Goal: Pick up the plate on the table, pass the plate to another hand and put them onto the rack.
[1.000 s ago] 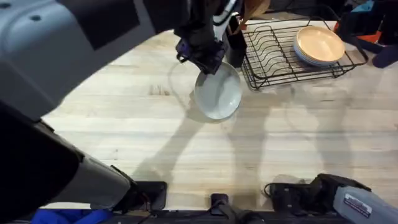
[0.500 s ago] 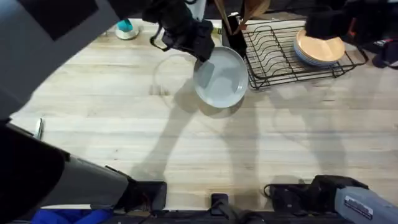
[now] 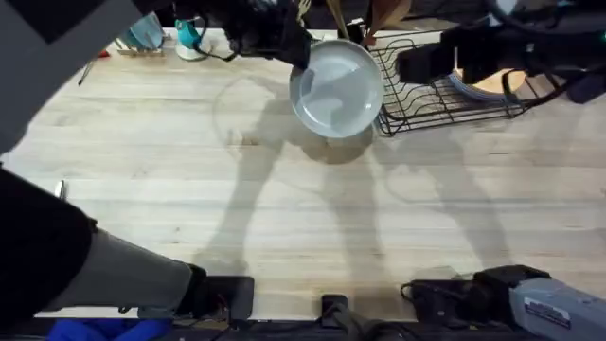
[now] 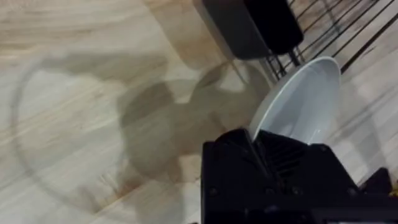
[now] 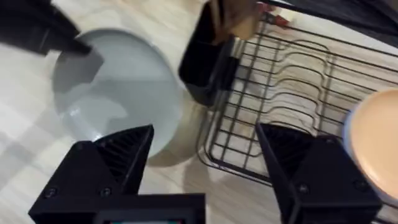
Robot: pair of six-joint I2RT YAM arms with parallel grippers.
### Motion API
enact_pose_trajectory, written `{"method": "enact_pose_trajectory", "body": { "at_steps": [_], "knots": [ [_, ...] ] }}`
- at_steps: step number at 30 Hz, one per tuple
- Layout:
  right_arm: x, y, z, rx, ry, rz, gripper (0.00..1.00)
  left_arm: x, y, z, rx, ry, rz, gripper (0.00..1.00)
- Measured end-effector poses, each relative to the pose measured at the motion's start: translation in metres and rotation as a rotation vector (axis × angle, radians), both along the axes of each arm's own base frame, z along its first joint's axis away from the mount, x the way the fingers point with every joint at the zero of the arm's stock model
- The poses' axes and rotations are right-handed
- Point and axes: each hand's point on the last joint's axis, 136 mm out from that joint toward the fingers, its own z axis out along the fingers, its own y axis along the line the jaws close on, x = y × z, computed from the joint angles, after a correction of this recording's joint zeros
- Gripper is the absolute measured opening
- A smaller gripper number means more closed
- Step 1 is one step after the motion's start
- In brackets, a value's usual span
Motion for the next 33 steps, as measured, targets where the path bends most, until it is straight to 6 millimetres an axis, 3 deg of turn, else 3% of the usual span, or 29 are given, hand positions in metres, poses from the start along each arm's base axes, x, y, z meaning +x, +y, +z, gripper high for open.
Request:
{"method": "enact_pose_trajectory", "body": {
  "at_steps": [5, 9, 16, 25, 33],
  "knots": [
    [-0.005, 0.017, 0.000, 0.002, -0.001, 0.051, 0.995, 0.008, 0.015, 0.003, -0.021, -0.007, 0.037, 0.042],
    [-0.006, 0.020, 0.001, 0.009, 0.001, 0.057, 0.995, 0.013, 0.024, 0.004, -0.030, -0.010, 0.059, 0.042],
    [-0.001, 0.022, 0.003, 0.073, 0.020, 0.004, 0.995, 0.017, 0.022, 0.011, -0.070, -0.035, 0.047, 0.042],
    [0.009, 0.034, -0.027, 0.142, 0.156, -0.058, 0.995, 0.017, 0.021, 0.012, -0.078, -0.036, 0.042, 0.041],
    [0.017, 0.057, -0.049, 0.145, 0.206, -0.026, 0.995, 0.017, 0.021, 0.012, -0.078, -0.036, 0.042, 0.042]
  ]
}}
